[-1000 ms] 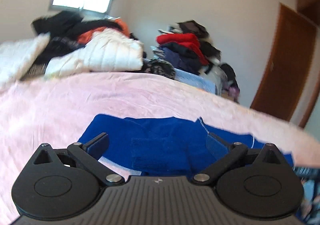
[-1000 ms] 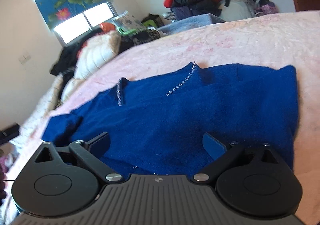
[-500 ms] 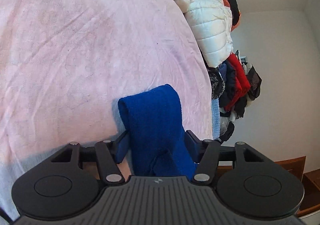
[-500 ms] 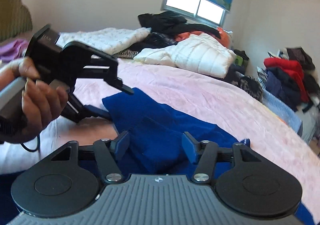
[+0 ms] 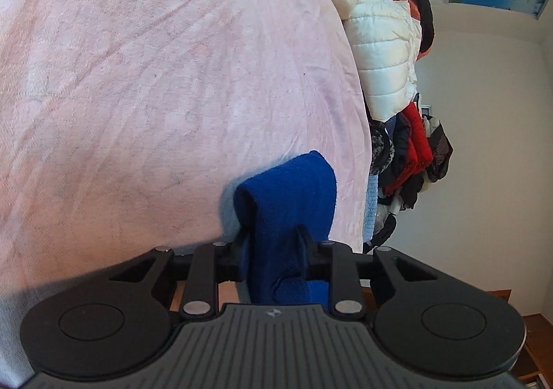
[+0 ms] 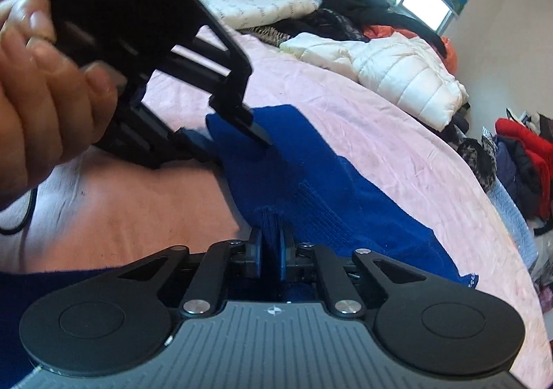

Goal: Fold small clothes

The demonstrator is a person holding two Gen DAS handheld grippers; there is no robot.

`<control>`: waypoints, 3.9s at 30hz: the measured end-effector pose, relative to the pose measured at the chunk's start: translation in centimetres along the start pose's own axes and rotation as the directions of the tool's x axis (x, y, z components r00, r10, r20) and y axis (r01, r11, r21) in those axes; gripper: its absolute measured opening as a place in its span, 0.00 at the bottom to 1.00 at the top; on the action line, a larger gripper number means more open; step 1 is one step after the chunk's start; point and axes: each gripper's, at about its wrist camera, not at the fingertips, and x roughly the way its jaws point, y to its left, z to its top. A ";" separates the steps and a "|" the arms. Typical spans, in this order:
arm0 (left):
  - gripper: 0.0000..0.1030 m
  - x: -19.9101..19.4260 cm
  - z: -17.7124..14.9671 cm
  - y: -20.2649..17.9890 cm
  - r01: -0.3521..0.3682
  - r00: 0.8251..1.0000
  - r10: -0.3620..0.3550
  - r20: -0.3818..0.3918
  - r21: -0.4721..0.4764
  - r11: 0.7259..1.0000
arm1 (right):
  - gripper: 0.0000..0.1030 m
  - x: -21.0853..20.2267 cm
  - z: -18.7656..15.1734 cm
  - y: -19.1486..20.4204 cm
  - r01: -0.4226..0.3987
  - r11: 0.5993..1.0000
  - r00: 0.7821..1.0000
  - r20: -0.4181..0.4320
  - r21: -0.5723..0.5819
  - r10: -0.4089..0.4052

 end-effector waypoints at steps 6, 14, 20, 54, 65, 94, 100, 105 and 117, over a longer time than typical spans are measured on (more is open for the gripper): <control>0.28 -0.5 0.2 0.7 0.039 0.999 -0.039 -0.008 -0.053 0.998 | 0.08 -3.1 -2.1 -7.7 -0.154 0.838 0.987 0.128 0.523 0.102; 0.44 -1.0 -1.1 -0.1 0.028 0.999 -0.029 -0.021 -0.045 0.999 | 0.04 -6.3 -8.6 -12.2 -0.147 0.640 0.985 0.168 0.754 0.029; 0.53 -0.9 -1.8 -0.5 0.026 1.000 -0.026 0.003 -0.006 1.000 | 0.08 -10.5 -10.5 -13.6 -0.066 0.695 0.983 0.166 0.716 -0.077; 0.63 -1.5 -3.8 -0.6 0.050 0.999 -0.051 -0.006 -0.033 0.998 | 0.08 -8.6 -7.9 -16.5 -0.219 0.469 0.961 0.273 0.856 -0.049; 0.75 -1.3 -7.5 -3.0 0.141 0.989 -0.133 0.060 -0.164 0.976 | 0.08 -12.4 -4.2 -19.9 -0.371 0.434 0.890 0.447 0.821 -0.084; 0.75 3.4 -9.8 -3.6 -0.014 0.987 0.016 0.162 -0.013 1.000 | 0.08 -21.8 -33.6 -19.6 -0.226 -0.105 0.886 0.159 0.969 -0.436; 0.75 3.5 -11.0 -4.7 -0.069 0.984 0.038 0.173 0.180 0.981 | 0.08 -20.2 -35.3 -18.0 -0.222 -0.156 0.890 0.135 0.962 -0.435; 0.75 3.5 -12.0 -4.9 -0.076 0.983 0.020 0.184 0.301 0.951 | 0.08 -19.0 -36.9 -18.3 -0.182 -0.210 0.912 0.086 0.961 -0.401; 0.75 3.0 -15.9 -4.5 -0.108 0.969 -0.058 0.241 0.619 0.778 | 0.07 -20.9 -36.9 -17.0 -0.162 -0.153 0.893 0.079 0.975 -0.443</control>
